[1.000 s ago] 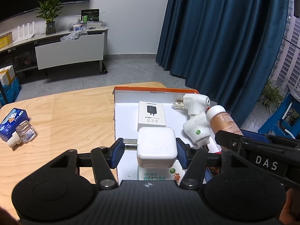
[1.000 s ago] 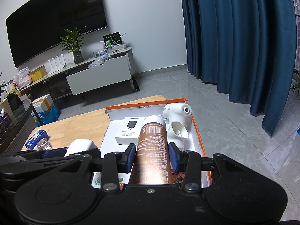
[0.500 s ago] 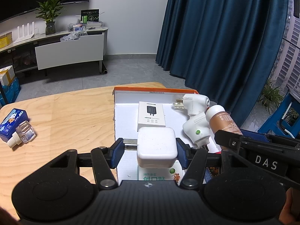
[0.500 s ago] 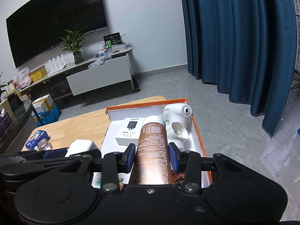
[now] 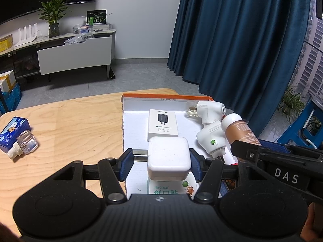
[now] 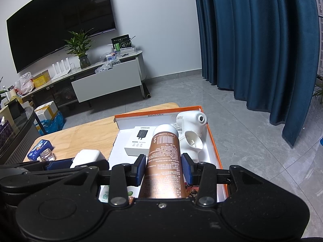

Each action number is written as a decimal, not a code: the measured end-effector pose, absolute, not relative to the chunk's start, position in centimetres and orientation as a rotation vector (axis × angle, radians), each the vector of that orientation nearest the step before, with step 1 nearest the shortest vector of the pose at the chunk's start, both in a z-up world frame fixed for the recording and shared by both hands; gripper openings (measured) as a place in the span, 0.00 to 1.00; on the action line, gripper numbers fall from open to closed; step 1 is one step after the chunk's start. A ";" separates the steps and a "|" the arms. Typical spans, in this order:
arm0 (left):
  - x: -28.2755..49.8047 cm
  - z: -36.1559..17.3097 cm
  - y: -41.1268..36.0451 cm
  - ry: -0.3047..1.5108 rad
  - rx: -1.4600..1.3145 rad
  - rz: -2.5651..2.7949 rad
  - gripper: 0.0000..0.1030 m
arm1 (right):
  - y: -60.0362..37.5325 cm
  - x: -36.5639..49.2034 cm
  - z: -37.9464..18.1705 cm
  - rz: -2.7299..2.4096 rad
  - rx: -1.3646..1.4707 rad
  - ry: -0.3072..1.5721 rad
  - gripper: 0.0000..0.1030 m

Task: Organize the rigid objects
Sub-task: 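Lower and release the white charger into the lid with left gripper while right gripper releases the bronze bottle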

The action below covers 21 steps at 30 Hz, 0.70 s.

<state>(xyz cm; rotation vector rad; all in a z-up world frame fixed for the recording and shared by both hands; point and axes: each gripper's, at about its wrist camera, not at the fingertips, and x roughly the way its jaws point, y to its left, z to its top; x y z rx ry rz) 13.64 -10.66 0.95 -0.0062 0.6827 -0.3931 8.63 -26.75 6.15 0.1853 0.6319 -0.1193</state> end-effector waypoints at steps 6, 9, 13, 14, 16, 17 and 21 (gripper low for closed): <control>13.6 0.8 -10.7 0.688 -0.005 -0.393 0.57 | -26.5 8.7 6.3 -0.123 0.185 0.637 0.46; 13.7 0.7 -10.8 0.690 -0.003 -0.396 0.57 | -26.7 8.9 6.2 -0.125 0.187 0.640 0.46; 14.1 0.6 -11.0 0.695 -0.007 -0.400 0.57 | -27.0 9.1 5.9 -0.132 0.186 0.646 0.46; 14.2 0.6 -11.0 0.695 -0.008 -0.402 0.57 | -27.1 9.2 5.8 -0.135 0.187 0.647 0.46; 14.4 0.6 -11.2 0.696 -0.007 -0.407 0.57 | -27.2 9.3 5.7 -0.143 0.187 0.649 0.46; 14.5 0.6 -11.2 0.695 -0.007 -0.410 0.57 | -27.5 9.3 5.5 -0.148 0.189 0.650 0.46; 14.8 0.4 -11.7 0.697 -0.006 -0.422 0.57 | -28.0 9.4 5.2 -0.173 0.192 0.655 0.46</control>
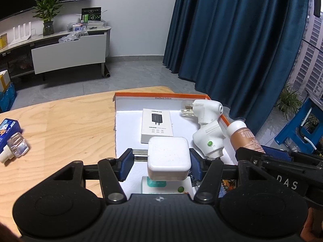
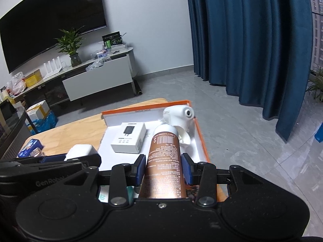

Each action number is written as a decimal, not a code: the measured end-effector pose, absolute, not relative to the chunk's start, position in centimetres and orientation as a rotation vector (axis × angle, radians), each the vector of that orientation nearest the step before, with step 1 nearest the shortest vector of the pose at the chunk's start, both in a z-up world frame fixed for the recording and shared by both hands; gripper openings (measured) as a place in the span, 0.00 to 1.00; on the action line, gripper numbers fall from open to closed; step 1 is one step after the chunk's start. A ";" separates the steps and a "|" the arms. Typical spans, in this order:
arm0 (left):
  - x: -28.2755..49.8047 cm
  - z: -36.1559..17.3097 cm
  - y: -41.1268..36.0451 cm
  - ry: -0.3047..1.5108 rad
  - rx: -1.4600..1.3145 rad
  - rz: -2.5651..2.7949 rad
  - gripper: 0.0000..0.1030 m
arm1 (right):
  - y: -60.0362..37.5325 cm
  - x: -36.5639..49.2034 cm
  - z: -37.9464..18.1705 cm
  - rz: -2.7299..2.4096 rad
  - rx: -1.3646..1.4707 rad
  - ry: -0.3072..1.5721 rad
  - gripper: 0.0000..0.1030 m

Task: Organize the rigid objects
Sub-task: 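Lower and release the white charger into the lid with left gripper while right gripper releases the bronze bottle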

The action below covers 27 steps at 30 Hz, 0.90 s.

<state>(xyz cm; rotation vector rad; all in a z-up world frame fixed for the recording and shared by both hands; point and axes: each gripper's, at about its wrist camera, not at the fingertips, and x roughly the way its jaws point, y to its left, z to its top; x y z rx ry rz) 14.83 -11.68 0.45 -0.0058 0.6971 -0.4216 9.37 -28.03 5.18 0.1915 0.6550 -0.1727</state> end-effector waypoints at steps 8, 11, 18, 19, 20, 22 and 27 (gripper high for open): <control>15.3 0.0 -12.7 0.711 0.002 -0.445 0.57 | -28.5 9.7 4.5 -0.194 0.202 0.669 0.46; 15.7 -0.2 -12.9 0.716 0.003 -0.447 0.57 | -28.6 9.8 4.2 -0.198 0.205 0.676 0.46; 16.4 -0.2 -13.2 0.721 0.001 -0.449 0.57 | -29.2 10.2 3.7 -0.213 0.211 0.690 0.47; 16.5 -0.2 -13.3 0.722 0.002 -0.450 0.57 | -29.2 10.3 3.7 -0.215 0.208 0.690 0.47; 16.5 -0.2 -13.3 0.723 0.001 -0.451 0.57 | -29.2 10.3 3.7 -0.216 0.206 0.691 0.47; 16.5 -0.3 -13.4 0.724 0.004 -0.452 0.57 | -29.2 10.3 3.6 -0.216 0.205 0.692 0.47; 16.8 -0.4 -13.7 0.730 0.007 -0.455 0.57 | -29.2 10.5 3.3 -0.222 0.194 0.694 0.46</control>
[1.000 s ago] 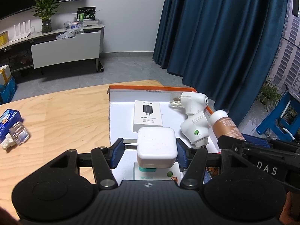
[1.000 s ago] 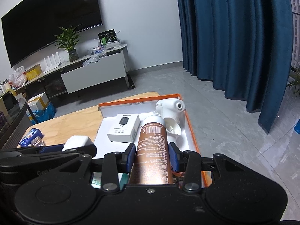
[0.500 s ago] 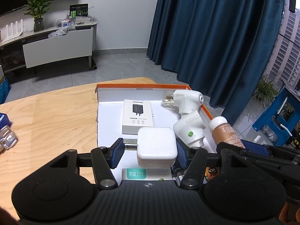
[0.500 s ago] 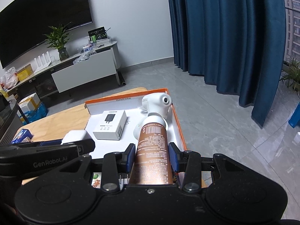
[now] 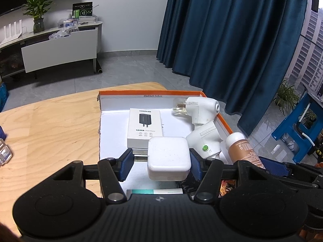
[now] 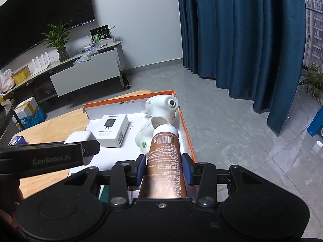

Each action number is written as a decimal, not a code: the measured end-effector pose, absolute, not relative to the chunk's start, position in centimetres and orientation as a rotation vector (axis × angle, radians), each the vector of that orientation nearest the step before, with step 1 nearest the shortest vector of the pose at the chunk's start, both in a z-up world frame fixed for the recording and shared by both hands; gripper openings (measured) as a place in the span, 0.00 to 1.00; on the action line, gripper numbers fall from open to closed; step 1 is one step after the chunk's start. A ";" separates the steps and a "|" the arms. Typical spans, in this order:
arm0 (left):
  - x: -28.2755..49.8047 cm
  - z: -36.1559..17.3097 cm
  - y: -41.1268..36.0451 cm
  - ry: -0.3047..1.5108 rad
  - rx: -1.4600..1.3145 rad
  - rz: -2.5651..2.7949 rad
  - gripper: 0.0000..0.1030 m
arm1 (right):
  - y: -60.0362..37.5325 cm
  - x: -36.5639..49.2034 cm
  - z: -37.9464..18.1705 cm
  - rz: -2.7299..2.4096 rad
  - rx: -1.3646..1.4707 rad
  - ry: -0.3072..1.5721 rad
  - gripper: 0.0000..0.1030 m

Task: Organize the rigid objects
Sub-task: 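Lower and release the white charger into the lid with left gripper while right gripper releases the bronze bottle, then grasp the blue toothpick tin with left gripper while right gripper grasps the clear glass bottle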

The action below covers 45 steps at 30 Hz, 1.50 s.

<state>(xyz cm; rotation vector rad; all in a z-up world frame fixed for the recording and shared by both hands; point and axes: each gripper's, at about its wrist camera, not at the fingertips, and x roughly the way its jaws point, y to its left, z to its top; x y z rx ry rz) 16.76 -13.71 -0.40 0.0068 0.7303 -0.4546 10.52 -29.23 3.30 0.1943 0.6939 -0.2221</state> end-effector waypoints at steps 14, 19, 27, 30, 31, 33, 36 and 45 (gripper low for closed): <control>18.2 -1.6 -15.1 0.785 0.002 -0.511 0.57 | -29.5 9.8 3.7 -0.231 0.189 0.660 0.39; 18.4 -2.0 -14.9 0.798 -0.005 -0.505 0.65 | -29.3 9.6 4.2 -0.216 0.176 0.646 0.48; 17.7 -0.5 -12.5 0.770 -0.032 -0.443 0.75 | -27.8 9.4 5.2 -0.176 0.146 0.619 0.63; 17.1 0.1 -11.0 0.765 -0.044 -0.405 0.78 | -26.9 9.6 5.6 -0.148 0.131 0.616 0.69; 16.9 0.2 -10.4 0.765 -0.049 -0.393 0.79 | -26.5 9.6 5.6 -0.135 0.126 0.617 0.71; 16.5 0.4 -9.1 0.763 -0.056 -0.364 0.81 | -25.6 9.8 5.8 -0.111 0.114 0.617 0.75; 16.1 0.6 -7.2 0.759 -0.067 -0.329 0.82 | -24.2 10.0 5.8 -0.075 0.099 0.623 0.76; 15.3 0.8 0.0 0.742 -0.131 -0.178 0.85 | -18.9 11.1 5.7 0.070 0.056 0.656 0.78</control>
